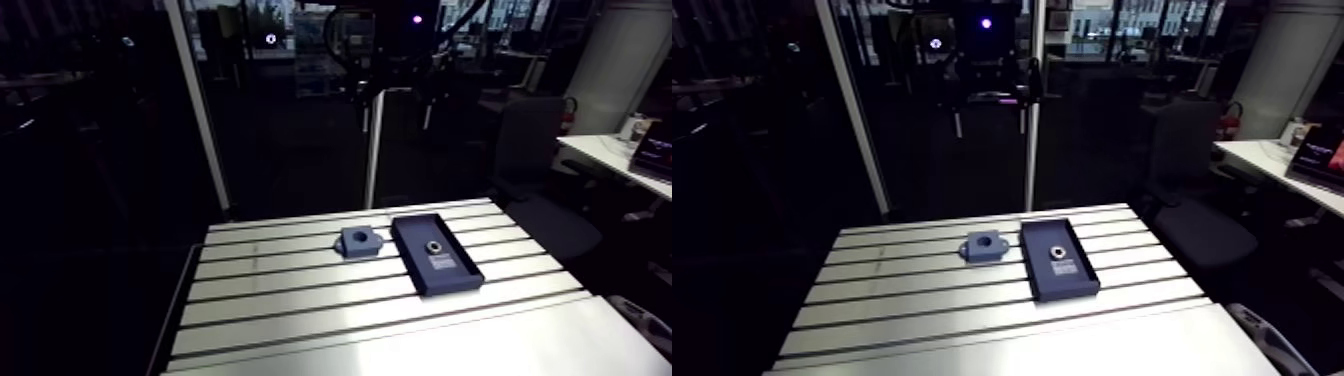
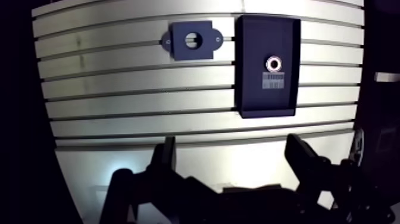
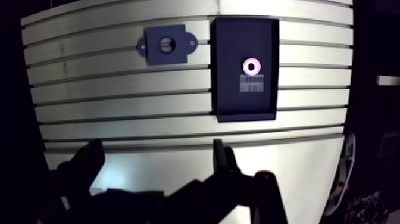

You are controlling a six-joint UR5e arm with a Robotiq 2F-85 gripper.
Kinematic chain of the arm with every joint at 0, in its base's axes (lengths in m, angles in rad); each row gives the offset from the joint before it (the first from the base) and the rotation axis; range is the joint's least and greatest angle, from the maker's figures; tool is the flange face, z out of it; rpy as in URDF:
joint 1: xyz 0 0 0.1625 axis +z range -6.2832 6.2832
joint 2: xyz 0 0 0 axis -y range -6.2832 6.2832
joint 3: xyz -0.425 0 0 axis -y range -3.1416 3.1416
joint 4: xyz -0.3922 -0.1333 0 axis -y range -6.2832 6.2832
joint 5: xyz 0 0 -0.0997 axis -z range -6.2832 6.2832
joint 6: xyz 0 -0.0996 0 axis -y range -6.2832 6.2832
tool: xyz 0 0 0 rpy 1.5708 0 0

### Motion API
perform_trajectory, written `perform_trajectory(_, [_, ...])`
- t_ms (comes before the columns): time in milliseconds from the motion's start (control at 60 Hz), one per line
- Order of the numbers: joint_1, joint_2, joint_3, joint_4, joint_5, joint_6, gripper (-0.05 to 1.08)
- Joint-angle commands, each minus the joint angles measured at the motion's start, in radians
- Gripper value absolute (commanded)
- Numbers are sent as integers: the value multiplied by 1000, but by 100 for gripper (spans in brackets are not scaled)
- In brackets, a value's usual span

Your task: Pick up the bearing and press it into the housing until flush.

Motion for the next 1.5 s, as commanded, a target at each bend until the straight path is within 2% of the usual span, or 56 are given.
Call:
perform_trajectory(17, [-82,58,21,-70,-3,-139,1])
perform_trajectory(167, [-134,110,39,-119,0,-208,1])
perform_trajectory(317, [-143,158,69,-210,1,-228,1])
perform_trajectory(633, [-144,212,97,-278,2,-241,1])
perform_trajectory(867, [-148,227,134,-331,-1,-240,1])
perform_trajectory(1117, [-182,239,169,-359,0,-242,2])
perform_trajectory(1283, [-186,242,186,-388,-3,-242,8])
perform_trajectory(1500, [-194,256,209,-408,-4,-244,11])
